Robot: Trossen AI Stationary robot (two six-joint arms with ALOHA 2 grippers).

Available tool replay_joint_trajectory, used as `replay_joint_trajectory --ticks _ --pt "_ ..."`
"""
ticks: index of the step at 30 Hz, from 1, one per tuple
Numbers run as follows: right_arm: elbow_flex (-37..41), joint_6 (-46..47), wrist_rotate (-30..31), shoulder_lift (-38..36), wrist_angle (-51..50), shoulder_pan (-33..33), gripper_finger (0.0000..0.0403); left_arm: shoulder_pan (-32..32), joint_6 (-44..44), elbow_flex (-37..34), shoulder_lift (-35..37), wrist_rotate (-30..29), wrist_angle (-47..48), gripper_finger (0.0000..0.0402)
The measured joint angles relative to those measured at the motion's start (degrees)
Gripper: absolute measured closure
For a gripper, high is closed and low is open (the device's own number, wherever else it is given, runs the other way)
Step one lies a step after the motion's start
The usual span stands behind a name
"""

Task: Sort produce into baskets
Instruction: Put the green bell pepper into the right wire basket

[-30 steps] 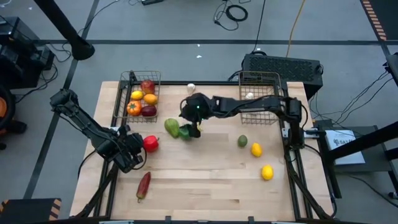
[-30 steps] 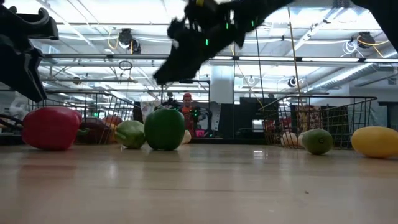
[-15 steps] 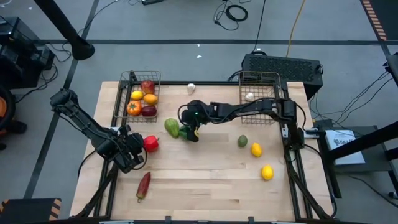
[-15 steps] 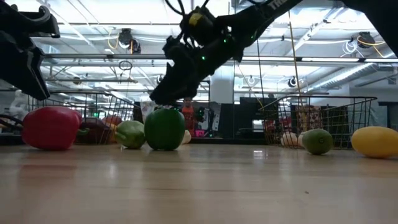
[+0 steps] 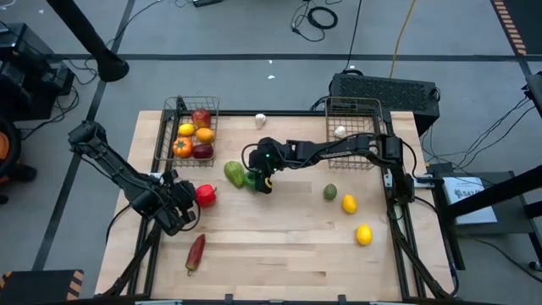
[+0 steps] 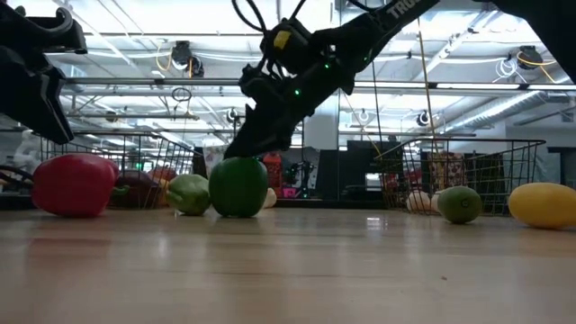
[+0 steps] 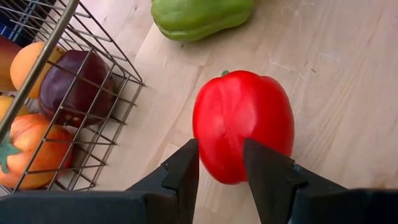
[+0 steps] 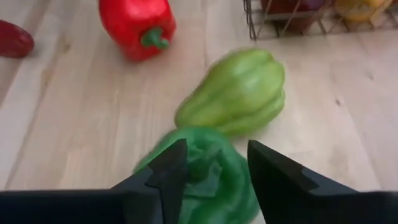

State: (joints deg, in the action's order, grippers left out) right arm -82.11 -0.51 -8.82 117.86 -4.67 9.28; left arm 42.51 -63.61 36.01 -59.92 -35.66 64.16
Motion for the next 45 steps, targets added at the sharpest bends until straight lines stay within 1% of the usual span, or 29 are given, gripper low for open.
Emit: replay_joint_trajectory --ticks 7,14,16,19,22,26,30,33,36,41,45 --pt "1.01 -0.13 0.04 0.00 0.25 -0.02 0.0290 0.01 0.00 0.00 0.00 0.00 0.48 0.0269" --pt "1.03 -1.76 -0.10 0.00 0.23 -0.02 0.0352 0.01 0.19 0.00 0.00 -0.39 0.93 0.0269" --pt "1.03 -1.99 -0.11 -0.02 0.15 -0.02 0.0369 -0.03 2.77 0.00 0.00 -1.07 0.89 0.0269" --pt "1.05 -2.57 -0.12 -0.86 -1.34 -0.38 0.0389 -0.80 9.47 0.03 0.00 -3.07 0.89 0.0269" --pt "1.18 -3.56 0.06 -3.22 -5.36 -1.19 0.0398 -2.09 11.89 0.96 0.00 -3.46 1.02 0.0269" --pt "0.17 -4.23 0.18 -8.74 -11.49 -2.43 0.0399 -2.91 11.52 2.93 0.00 -3.14 0.70 0.0269" --pt "-1.02 -5.01 0.66 -16.13 -18.08 -3.11 0.0399 -2.92 11.50 4.27 0.01 0.76 -1.97 0.0269" --pt "-2.01 -5.10 5.97 -22.34 -25.11 -3.78 0.0399 -3.22 12.32 6.07 0.04 0.65 -3.30 0.0269" --pt "-2.60 -3.89 12.53 -28.65 -32.23 -4.27 0.0399 -4.21 16.68 8.28 0.02 -1.48 -6.01 0.0269" --pt "-2.60 0.93 20.82 -37.82 -42.71 -4.52 0.0399 -6.81 28.01 11.52 0.02 -4.35 -13.50 0.0269" --pt "-2.60 6.10 28.97 -42.75 -51.51 -4.29 0.0399 -9.49 40.02 13.76 0.00 -4.72 -19.97 0.0269"
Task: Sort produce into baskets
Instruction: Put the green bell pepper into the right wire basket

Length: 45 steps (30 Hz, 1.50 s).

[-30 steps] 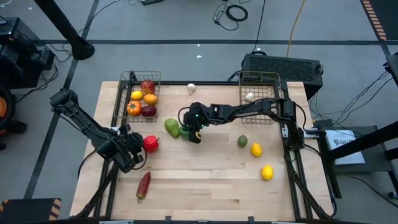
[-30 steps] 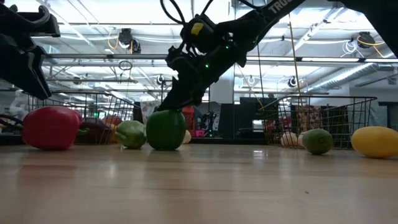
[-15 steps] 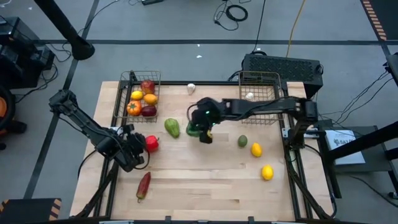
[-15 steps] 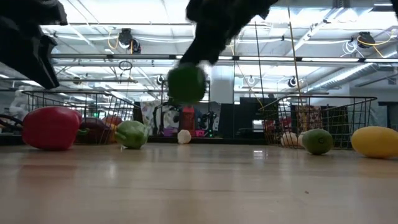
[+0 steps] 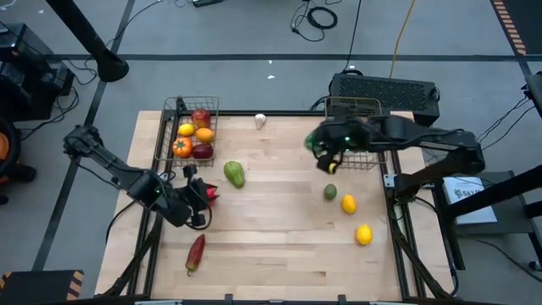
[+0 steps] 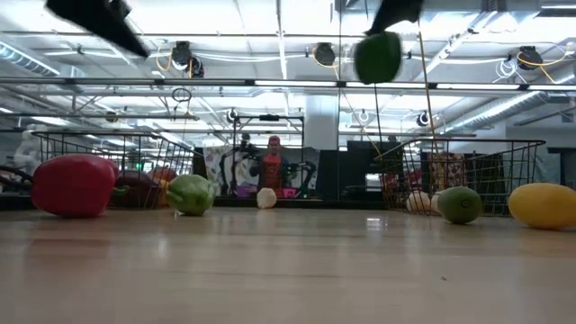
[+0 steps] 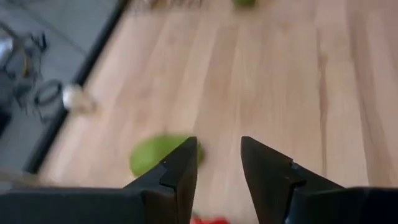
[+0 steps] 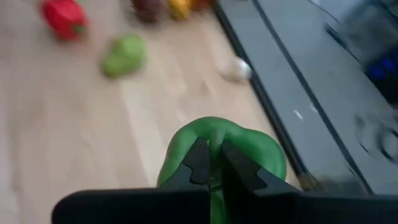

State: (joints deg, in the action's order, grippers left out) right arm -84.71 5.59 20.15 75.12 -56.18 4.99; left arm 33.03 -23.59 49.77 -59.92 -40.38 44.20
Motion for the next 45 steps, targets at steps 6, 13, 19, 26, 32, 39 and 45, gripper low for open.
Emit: replay_joint_trajectory --ticks 6,13,19,26,32,39,45 --pt "0.00 5.06 8.96 -2.53 -10.53 0.95 0.0399 -4.33 13.76 1.41 0.01 -0.22 -11.43 0.0269" --pt "2.58 9.47 18.38 -2.52 -15.88 1.40 0.0399 -7.94 16.85 1.43 0.00 0.16 -12.98 0.0269" --pt "11.46 14.28 24.89 -2.48 -15.02 2.47 0.0399 -9.63 17.05 1.43 0.00 0.53 -12.78 0.0269" --pt "22.61 15.15 28.06 -2.47 -4.03 9.73 0.0399 -11.33 18.41 1.43 0.00 0.78 -13.36 0.0269" --pt "27.37 13.13 28.27 -2.47 3.83 19.08 0.0399 -12.58 18.44 1.41 0.00 2.23 -13.85 0.0269" --pt "31.96 11.27 26.62 -2.47 15.74 27.93 0.0399 -14.11 18.38 1.39 0.00 3.07 -13.82 0.0269" --pt "36.75 11.82 19.98 -2.47 24.83 32.94 0.0399 -14.31 18.05 1.39 0.00 5.25 -13.80 0.0269"
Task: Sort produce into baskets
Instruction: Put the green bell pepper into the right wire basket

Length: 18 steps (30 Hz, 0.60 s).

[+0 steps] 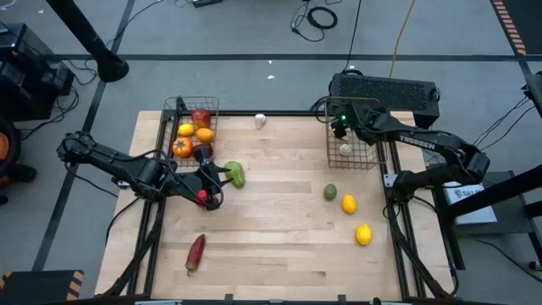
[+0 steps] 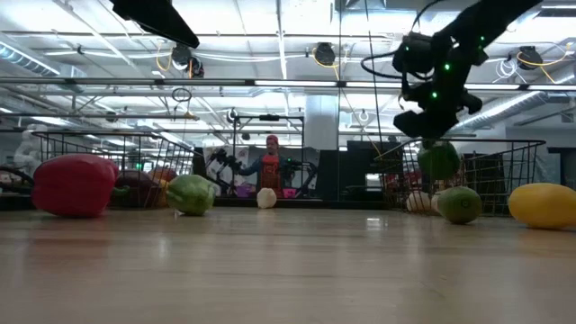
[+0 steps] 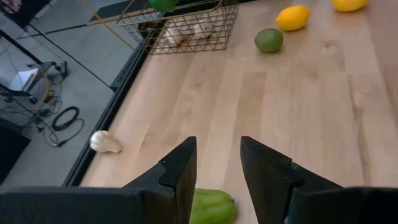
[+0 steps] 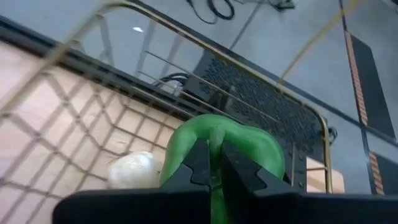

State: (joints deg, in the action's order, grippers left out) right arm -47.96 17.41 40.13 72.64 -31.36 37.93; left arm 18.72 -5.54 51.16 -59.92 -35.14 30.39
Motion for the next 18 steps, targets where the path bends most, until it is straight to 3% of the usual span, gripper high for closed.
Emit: replay_joint_trajectory --ticks 18 --pt "5.37 3.14 0.01 3.44 4.27 4.44 0.0354 0.00 -0.09 -0.04 -2.16 1.25 -4.89 0.0269"
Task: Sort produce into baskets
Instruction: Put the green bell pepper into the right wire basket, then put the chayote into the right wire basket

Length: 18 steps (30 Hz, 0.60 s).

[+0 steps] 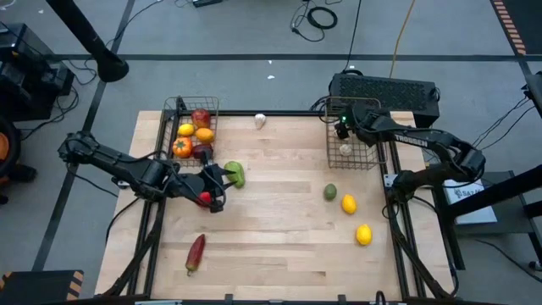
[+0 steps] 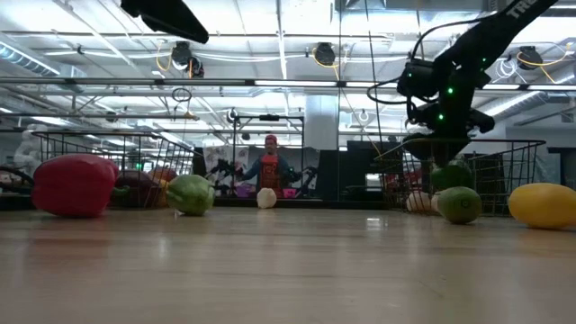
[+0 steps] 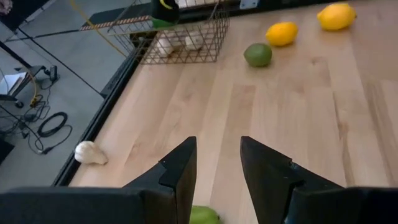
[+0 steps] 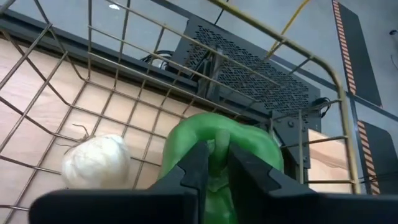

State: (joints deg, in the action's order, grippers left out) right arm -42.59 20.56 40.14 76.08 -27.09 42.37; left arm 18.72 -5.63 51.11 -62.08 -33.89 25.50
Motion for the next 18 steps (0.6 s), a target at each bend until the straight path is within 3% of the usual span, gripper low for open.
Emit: replay_joint_trajectory --ticks 10,16,18 --pt "-0.55 -0.92 0.02 -0.33 3.42 0.04 0.0304 0.00 1.67 0.00 -2.05 2.43 0.58 0.0269" --pt "-3.75 -4.15 -0.35 -9.37 1.73 -5.04 0.0251 0.00 1.88 0.00 -2.05 2.40 0.99 0.0269" --pt "-5.01 -5.10 -3.50 -14.45 1.85 -8.76 0.0237 0.00 1.91 0.00 -2.05 2.06 1.10 0.0269"
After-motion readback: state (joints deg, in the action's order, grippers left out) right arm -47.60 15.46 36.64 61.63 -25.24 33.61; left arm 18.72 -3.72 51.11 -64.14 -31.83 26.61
